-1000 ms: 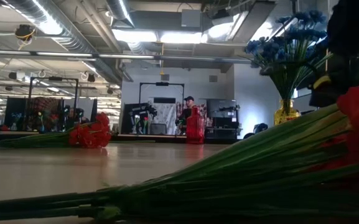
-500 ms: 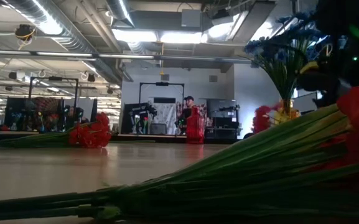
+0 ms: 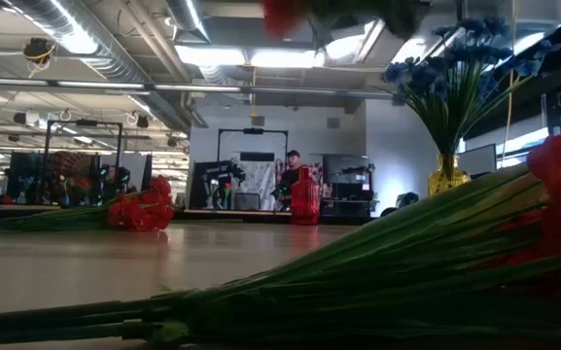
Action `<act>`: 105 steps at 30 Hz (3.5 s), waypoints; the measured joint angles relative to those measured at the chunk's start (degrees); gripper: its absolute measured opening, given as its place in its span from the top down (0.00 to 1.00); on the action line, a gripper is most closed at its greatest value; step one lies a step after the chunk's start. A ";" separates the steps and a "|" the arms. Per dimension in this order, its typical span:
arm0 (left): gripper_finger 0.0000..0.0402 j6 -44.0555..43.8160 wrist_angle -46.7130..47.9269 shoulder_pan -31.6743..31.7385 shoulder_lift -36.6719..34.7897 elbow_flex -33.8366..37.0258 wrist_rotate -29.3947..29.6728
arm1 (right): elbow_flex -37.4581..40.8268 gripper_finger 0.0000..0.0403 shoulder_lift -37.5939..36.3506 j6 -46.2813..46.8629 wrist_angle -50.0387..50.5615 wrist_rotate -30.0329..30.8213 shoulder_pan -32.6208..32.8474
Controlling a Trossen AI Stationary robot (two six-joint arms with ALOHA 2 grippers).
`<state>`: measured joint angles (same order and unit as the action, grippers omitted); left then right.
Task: Sort flowers into vase by color
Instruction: Put the top right red flowers into the red vase
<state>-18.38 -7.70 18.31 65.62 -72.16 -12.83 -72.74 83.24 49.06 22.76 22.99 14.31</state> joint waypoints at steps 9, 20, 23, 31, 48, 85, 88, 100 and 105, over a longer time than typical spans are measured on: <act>0.55 -3.24 0.18 15.23 1.57 -0.24 -12.28 | -21.63 0.98 -0.04 -27.89 0.52 -5.57 -19.65; 0.50 2.48 -9.99 13.92 11.52 -0.31 -12.25 | -23.70 0.98 0.79 -40.41 -0.70 -35.12 -40.79; 0.51 4.02 -16.40 12.84 15.74 -0.31 -10.61 | -23.53 0.98 1.72 -42.66 -1.83 -42.42 -43.19; 0.51 5.34 -26.48 11.14 23.21 -0.31 -5.38 | -23.49 0.98 2.82 -49.86 -2.80 -47.33 -44.03; 0.51 -1.36 -32.53 10.12 24.11 -0.26 -6.09 | -23.47 0.96 6.12 -52.41 -6.30 -51.58 -43.91; 0.99 3.65 -16.31 23.94 21.27 -0.35 -1.55 | -34.26 0.22 -2.80 -52.43 -2.71 -35.48 -43.96; 0.99 6.31 -12.32 23.06 25.60 -3.80 -0.32 | -34.20 0.24 -4.42 -52.37 0.88 -32.88 -43.93; 0.99 17.98 2.78 22.38 36.25 -16.72 3.89 | -34.13 0.26 -5.18 -47.67 9.76 -30.66 -43.09; 0.99 18.98 3.73 22.39 36.33 -16.30 4.58 | -34.13 0.26 -5.09 -48.05 10.42 -27.59 -40.37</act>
<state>0.60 -3.98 40.71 101.95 -88.46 -8.25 -106.87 78.15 1.02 33.18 -4.60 -26.06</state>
